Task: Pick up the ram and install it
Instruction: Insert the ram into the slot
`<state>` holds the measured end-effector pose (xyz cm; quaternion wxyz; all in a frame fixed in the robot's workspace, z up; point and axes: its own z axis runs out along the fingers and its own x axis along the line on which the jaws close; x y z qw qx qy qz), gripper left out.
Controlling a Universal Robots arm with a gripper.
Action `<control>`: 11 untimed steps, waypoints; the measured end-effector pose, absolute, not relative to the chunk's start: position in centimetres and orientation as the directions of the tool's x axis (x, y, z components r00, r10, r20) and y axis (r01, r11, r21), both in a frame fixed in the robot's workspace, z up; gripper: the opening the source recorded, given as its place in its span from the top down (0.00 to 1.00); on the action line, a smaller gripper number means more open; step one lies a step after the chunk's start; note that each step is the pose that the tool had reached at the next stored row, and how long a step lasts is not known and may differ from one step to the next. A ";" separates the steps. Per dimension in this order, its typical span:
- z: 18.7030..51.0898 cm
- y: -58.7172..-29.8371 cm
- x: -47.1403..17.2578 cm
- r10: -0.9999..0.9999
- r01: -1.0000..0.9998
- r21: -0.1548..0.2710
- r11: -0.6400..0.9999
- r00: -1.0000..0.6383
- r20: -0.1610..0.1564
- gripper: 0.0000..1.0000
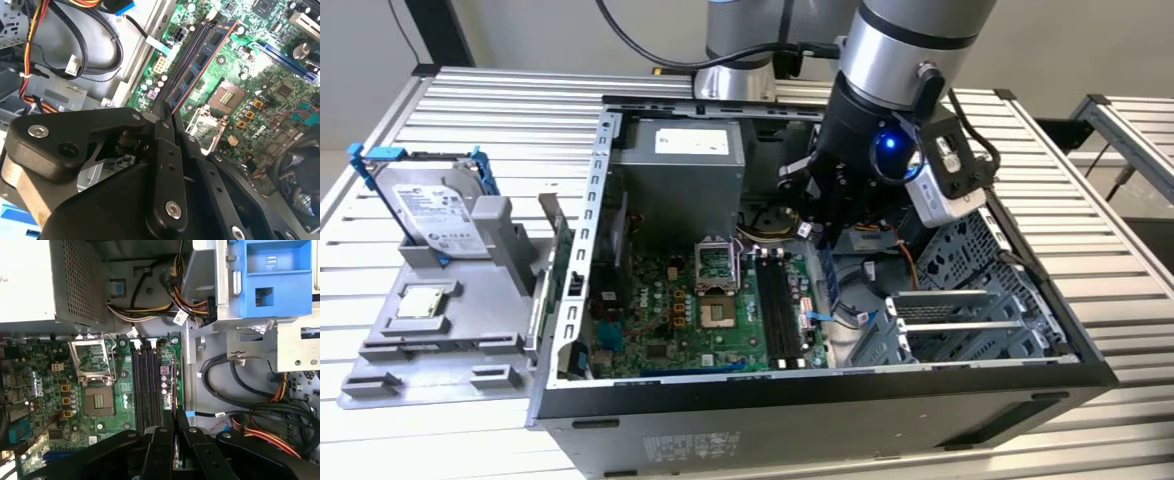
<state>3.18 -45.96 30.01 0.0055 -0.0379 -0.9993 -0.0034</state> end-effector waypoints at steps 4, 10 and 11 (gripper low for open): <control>29.3 -45.9 2.4 0.076 0.076 0.006 0.997 -0.997 0.011 1.00; 28.2 -45.9 2.0 0.076 0.076 0.006 0.997 -0.997 0.011 1.00; 28.0 -45.9 2.0 0.076 0.076 0.006 0.997 -0.997 0.011 1.00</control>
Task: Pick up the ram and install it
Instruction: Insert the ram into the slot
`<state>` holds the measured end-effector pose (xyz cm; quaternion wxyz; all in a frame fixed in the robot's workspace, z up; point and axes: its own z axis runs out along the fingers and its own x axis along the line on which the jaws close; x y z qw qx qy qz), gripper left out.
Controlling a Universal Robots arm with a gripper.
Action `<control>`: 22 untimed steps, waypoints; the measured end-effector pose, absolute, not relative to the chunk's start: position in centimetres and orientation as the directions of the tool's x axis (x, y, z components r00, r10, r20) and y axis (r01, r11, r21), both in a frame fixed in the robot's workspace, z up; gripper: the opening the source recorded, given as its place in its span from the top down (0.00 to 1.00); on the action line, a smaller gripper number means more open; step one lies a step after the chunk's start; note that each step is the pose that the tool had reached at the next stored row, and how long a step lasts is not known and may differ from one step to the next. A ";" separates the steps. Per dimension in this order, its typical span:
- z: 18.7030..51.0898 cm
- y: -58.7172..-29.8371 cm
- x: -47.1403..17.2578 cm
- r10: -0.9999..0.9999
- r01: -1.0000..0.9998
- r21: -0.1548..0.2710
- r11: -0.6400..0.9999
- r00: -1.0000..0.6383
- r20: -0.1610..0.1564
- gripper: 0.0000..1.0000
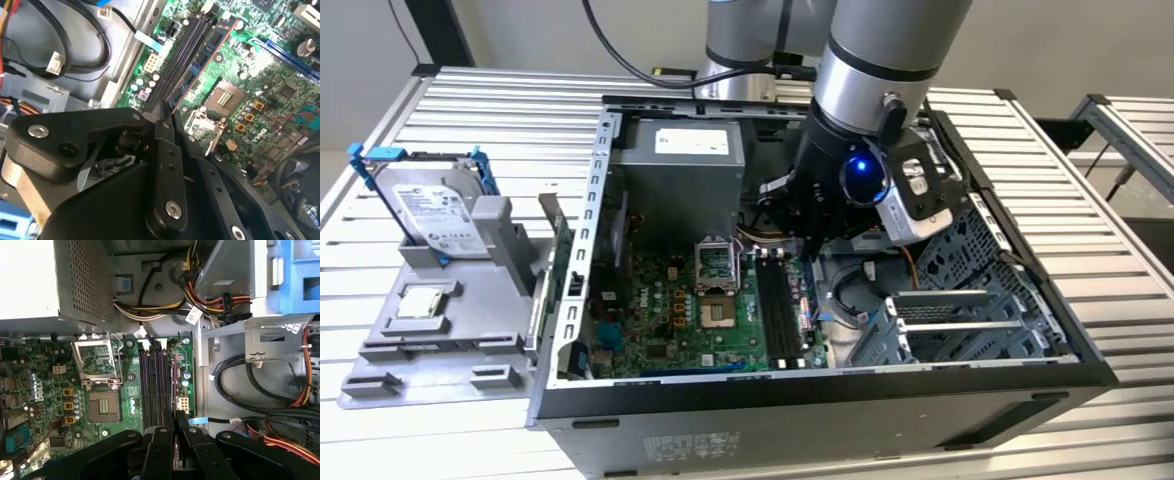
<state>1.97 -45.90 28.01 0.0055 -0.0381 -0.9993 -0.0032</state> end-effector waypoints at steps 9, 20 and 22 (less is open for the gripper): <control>27.2 -45.9 1.9 0.076 0.076 0.006 0.997 -0.997 0.012 1.00; 25.2 -45.9 1.7 0.071 0.071 0.006 0.997 -0.997 0.012 1.00; 24.8 -45.9 1.6 0.069 0.069 0.006 0.998 -0.998 0.012 1.00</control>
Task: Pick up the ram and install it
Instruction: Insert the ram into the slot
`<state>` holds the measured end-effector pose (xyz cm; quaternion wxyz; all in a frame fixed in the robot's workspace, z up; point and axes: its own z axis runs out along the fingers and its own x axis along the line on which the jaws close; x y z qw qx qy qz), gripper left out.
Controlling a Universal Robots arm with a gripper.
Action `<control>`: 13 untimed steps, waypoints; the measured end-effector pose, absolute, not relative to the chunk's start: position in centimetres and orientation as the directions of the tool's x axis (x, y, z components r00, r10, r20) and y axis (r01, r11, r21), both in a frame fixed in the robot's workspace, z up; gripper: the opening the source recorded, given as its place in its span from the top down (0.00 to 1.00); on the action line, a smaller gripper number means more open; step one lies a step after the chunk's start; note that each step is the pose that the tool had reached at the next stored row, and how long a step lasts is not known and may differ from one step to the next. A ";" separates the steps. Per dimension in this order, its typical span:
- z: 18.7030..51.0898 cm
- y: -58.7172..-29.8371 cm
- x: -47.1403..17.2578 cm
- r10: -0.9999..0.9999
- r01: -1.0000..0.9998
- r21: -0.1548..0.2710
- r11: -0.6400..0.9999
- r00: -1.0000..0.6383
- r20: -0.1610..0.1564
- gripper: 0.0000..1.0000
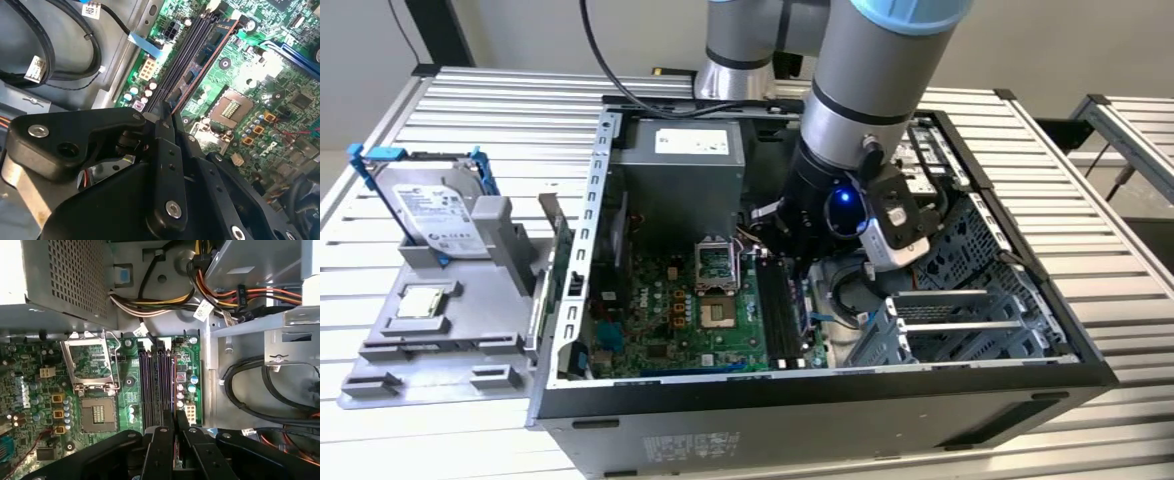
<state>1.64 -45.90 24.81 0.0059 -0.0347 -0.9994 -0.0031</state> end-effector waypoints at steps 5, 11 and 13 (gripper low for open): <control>23.9 -45.9 1.6 0.042 0.042 0.006 0.999 -0.999 0.012 1.00; 23.3 -45.9 1.6 0.022 0.022 0.006 1.000 -1.000 0.012 1.00; 22.9 -45.9 1.6 0.022 0.022 0.006 1.000 -1.000 0.012 1.00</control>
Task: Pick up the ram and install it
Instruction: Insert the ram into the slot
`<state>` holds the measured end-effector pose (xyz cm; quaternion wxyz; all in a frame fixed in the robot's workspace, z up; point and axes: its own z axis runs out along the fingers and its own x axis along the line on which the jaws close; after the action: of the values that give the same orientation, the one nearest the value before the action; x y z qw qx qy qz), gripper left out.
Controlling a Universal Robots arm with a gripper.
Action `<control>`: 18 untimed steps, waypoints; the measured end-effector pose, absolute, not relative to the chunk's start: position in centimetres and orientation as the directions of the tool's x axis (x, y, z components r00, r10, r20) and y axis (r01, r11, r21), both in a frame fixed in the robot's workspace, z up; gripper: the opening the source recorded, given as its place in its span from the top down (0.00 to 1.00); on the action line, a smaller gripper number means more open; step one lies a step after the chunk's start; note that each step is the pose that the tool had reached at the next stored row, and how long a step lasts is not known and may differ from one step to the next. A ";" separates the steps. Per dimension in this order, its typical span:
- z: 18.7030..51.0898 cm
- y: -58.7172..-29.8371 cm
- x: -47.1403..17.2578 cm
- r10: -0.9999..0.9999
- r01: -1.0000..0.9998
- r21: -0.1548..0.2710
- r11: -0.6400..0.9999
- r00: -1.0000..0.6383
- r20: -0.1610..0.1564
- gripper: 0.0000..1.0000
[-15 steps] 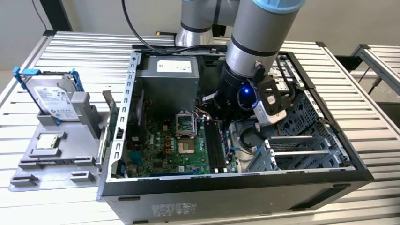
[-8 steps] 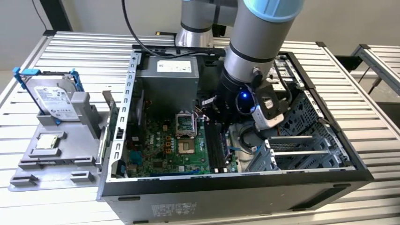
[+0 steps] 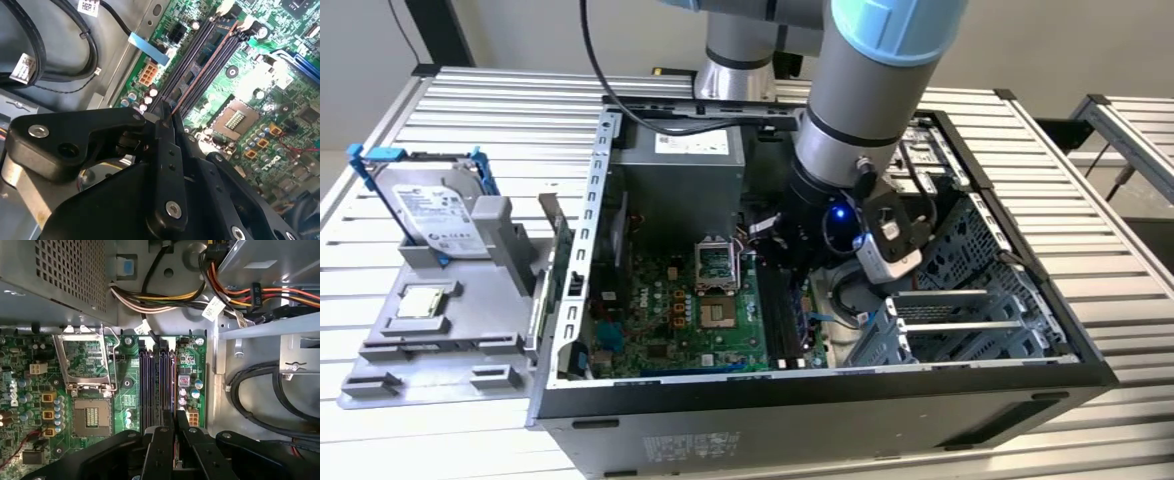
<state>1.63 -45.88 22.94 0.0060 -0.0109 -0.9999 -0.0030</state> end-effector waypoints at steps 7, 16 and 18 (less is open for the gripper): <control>22.1 -45.9 1.7 0.022 0.022 0.006 1.000 -1.000 0.012 1.00; 22.0 -45.9 1.6 0.022 0.022 0.006 1.000 -1.000 0.012 1.00; 21.8 -45.9 1.6 0.022 0.022 0.006 1.000 -1.000 0.012 1.00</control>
<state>1.57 -45.88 21.76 0.0061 -0.0108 -0.9999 -0.0030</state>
